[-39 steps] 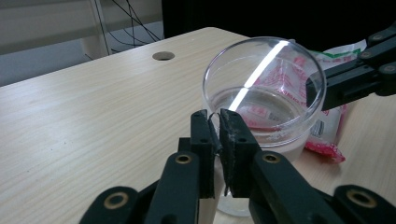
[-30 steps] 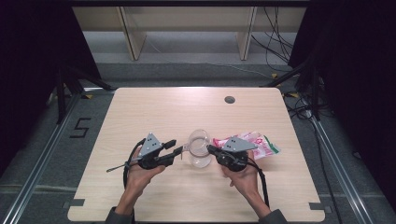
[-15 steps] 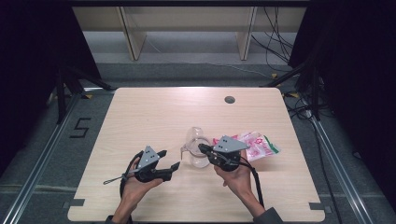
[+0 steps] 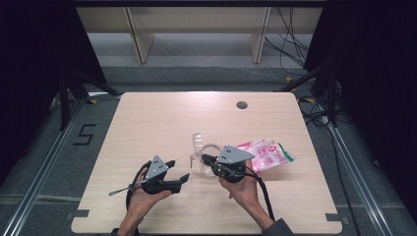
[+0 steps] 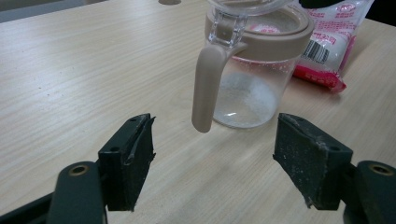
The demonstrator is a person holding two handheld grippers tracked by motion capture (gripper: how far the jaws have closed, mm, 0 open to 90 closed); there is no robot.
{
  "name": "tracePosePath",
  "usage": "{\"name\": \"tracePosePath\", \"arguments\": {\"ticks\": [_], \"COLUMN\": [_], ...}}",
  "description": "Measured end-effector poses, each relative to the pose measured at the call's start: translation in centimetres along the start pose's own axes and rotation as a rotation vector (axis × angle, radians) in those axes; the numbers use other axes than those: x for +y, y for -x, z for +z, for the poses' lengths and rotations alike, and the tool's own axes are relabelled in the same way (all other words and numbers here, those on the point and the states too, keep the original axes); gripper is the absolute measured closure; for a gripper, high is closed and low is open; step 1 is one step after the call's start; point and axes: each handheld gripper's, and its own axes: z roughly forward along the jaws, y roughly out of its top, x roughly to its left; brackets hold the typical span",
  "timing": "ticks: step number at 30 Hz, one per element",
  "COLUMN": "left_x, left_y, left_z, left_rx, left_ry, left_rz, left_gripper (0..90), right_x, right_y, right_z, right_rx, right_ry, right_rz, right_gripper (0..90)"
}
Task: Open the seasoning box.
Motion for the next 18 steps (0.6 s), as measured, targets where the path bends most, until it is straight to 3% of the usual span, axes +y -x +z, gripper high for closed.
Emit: {"name": "tracePosePath", "arguments": {"ticks": [2,8,12,13,14,16,17,18], "left_x": [0.0,-0.1,-0.1,-0.1,-0.2,-0.2,-0.2,-0.2], "left_y": [0.0,0.0,-0.1,0.0,0.0,-0.1,-0.1,-0.1], "left_z": [0.0,0.0,0.0,0.0,0.0,0.0,0.0,0.0], "left_rx": [-0.003,0.002,-0.020,-0.023,-0.021,-0.022,-0.019,-0.013], "left_ry": [0.010,0.008,0.007,0.018,0.014,0.012,0.012,0.010], "left_rz": [-0.008,-0.015,-0.016,-0.033,-0.027,-0.028,-0.030,-0.036], "left_gripper": [28.0,27.7,26.7,26.3,26.3,26.2,26.2,26.2], "right_x": [0.0,0.1,-0.2,-0.4,-0.7,-1.4,-1.8,-2.1], "right_y": [-0.1,0.1,0.6,0.9,1.0,1.9,2.2,2.4], "right_z": [0.0,-0.5,-1.7,-2.1,-2.7,-3.6,-4.1,-4.8], "right_rx": [0.013,0.016,-0.009,-0.010,-0.017,-0.033,-0.023,-0.049], "right_ry": [-0.021,-0.006,-0.006,-0.019,-0.032,-0.025,-0.035,-0.031], "right_rz": [0.002,0.002,0.021,0.039,0.079,0.104,0.139,0.155], "right_gripper": [88.1,85.4,73.2,69.2,65.7,59.8,58.3,56.1]}}
